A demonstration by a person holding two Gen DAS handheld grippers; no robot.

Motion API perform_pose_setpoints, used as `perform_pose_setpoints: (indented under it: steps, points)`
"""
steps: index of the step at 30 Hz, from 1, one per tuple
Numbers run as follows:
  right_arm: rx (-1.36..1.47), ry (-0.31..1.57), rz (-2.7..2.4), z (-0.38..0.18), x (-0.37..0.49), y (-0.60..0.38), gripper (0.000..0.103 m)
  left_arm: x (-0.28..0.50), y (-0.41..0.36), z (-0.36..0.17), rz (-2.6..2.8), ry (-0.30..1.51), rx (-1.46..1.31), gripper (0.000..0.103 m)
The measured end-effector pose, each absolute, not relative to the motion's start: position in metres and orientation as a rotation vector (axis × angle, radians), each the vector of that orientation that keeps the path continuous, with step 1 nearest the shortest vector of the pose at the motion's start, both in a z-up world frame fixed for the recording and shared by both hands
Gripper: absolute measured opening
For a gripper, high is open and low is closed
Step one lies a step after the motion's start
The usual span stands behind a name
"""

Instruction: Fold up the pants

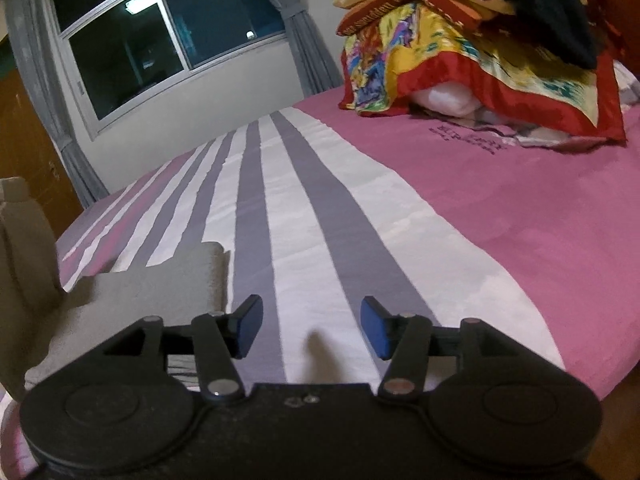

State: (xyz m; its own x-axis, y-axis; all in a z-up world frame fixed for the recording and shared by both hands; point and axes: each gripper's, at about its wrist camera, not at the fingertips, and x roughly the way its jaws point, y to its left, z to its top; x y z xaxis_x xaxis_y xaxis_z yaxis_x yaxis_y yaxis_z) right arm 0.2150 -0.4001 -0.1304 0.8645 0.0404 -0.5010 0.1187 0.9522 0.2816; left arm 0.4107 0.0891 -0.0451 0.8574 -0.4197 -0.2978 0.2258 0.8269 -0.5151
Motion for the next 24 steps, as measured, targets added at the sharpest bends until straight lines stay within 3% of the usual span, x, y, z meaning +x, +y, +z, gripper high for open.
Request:
perform_pose_setpoints:
  steps: [10, 16, 19, 20, 21, 23, 24]
  points:
    - [0.314, 0.543, -0.095, -0.134, 0.217, -0.419, 0.054, 0.405, -0.039, -0.079, -0.483, 0.586, -0.172, 0.031]
    - [0.27, 0.593, -0.131, -0.136, 0.226, -0.423, 0.054, 0.403, -0.109, -0.115, -0.506, 0.719, 0.151, 0.031]
    - [0.27, 0.601, -0.132, -0.136, 0.227, -0.425, 0.054, 0.391, -0.128, -0.123, -0.515, 0.72, 0.289, 0.038]
    - [0.269, 0.602, -0.133, -0.135, 0.227, -0.425, 0.055, 0.39, -0.136, -0.121, -0.516, 0.715, 0.308, 0.045]
    - [0.267, 0.603, -0.132, -0.135, 0.226, -0.426, 0.055, 0.388, -0.136, -0.119, -0.538, 0.717, 0.302, 0.067]
    - [0.263, 0.604, -0.133, -0.134, 0.225, -0.425, 0.056, 0.385, -0.137, -0.114, -0.597, 0.727, 0.231, 0.091]
    - [0.259, 0.603, -0.133, -0.133, 0.224, -0.425, 0.056, 0.382, -0.138, -0.11, -0.612, 0.728, 0.21, 0.092]
